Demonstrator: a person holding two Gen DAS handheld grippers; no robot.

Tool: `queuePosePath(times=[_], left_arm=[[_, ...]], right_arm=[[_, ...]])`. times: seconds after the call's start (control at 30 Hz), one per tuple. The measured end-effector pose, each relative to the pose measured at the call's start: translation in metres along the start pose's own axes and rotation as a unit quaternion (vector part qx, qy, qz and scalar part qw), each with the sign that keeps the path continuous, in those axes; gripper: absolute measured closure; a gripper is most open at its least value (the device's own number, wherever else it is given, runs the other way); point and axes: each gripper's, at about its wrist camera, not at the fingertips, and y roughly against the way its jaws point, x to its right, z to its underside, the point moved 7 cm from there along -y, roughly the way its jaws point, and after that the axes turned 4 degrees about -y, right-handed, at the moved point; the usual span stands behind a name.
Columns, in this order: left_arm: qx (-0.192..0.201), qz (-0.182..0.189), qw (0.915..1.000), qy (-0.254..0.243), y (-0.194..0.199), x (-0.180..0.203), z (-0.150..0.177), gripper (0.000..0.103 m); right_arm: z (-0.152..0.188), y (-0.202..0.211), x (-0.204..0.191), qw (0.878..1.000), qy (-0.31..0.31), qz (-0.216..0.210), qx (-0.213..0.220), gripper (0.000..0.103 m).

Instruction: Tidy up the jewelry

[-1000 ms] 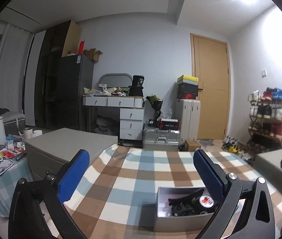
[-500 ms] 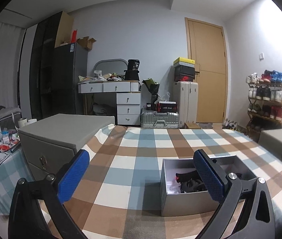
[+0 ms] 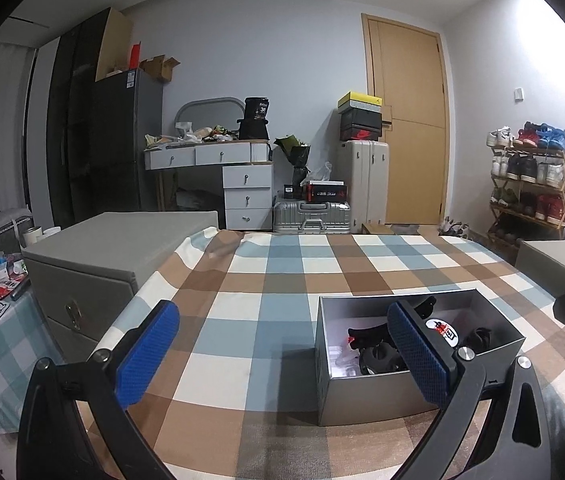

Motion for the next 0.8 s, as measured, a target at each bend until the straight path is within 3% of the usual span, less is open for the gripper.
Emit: queuePosePath(times=[0.8], left_arm=[[0.0,-0.001,1.0,0.002,-0.0009,-0.002,-0.0004,0.001]], right_arm=[[-0.0008,0.0004,0.0023,1.0,0.0,0.0,0.0,0.0]])
